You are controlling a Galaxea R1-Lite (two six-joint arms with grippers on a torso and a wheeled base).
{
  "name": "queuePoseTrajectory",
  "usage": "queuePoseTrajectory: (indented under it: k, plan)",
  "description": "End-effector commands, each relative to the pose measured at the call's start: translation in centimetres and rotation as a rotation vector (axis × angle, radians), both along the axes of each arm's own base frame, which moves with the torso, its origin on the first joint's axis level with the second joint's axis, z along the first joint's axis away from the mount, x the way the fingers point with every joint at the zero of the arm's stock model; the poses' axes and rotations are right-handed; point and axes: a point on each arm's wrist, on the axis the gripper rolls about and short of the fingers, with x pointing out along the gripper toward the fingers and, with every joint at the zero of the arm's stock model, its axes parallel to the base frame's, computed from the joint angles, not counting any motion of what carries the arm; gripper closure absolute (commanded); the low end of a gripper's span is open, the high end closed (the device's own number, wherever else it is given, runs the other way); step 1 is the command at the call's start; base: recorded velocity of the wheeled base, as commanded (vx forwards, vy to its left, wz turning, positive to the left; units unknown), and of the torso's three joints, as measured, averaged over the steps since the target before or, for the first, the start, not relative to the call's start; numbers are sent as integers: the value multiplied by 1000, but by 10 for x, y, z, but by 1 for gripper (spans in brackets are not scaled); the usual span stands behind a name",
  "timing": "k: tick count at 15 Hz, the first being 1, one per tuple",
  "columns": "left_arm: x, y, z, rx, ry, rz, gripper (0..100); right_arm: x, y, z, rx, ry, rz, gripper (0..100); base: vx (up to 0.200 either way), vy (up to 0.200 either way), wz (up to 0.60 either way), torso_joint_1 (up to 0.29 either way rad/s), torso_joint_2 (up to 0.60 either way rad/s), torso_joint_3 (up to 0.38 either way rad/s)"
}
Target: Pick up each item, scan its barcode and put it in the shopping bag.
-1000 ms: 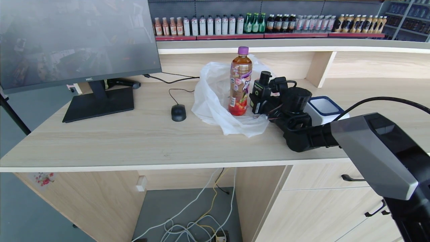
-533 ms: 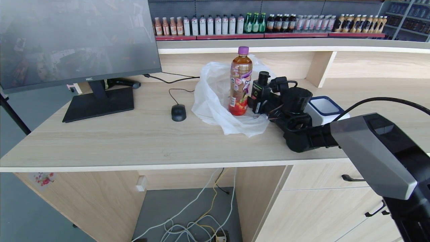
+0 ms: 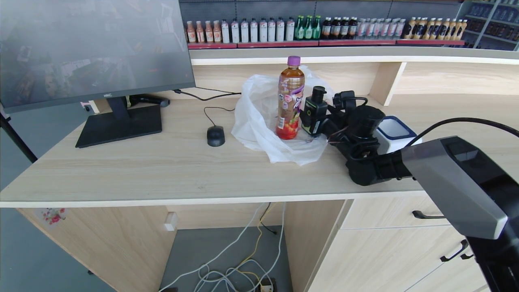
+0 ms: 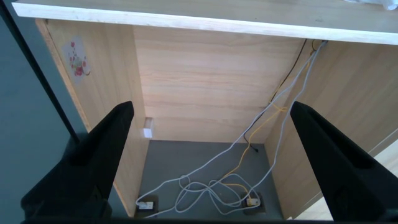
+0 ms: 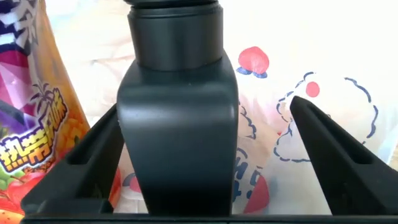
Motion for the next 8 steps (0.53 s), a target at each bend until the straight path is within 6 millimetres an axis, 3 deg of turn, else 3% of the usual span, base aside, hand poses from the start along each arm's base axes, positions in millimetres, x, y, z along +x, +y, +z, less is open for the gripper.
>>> queuePoseTrajectory:
  k: [1,3,8]
  plan:
    - [0,0,0,0,0,1,0,-5,-2,5,9,-20,0,0,0,0,0,0,0,0]
    - [0,0,0,0,0,1,0,-12,-6,7,14,-26,-3,0,0,0,0,0,0,0]
    - [0,0,0,0,0,1,0,-50,-17,32,24,-46,-7,0,0,0,0,0,0,0]
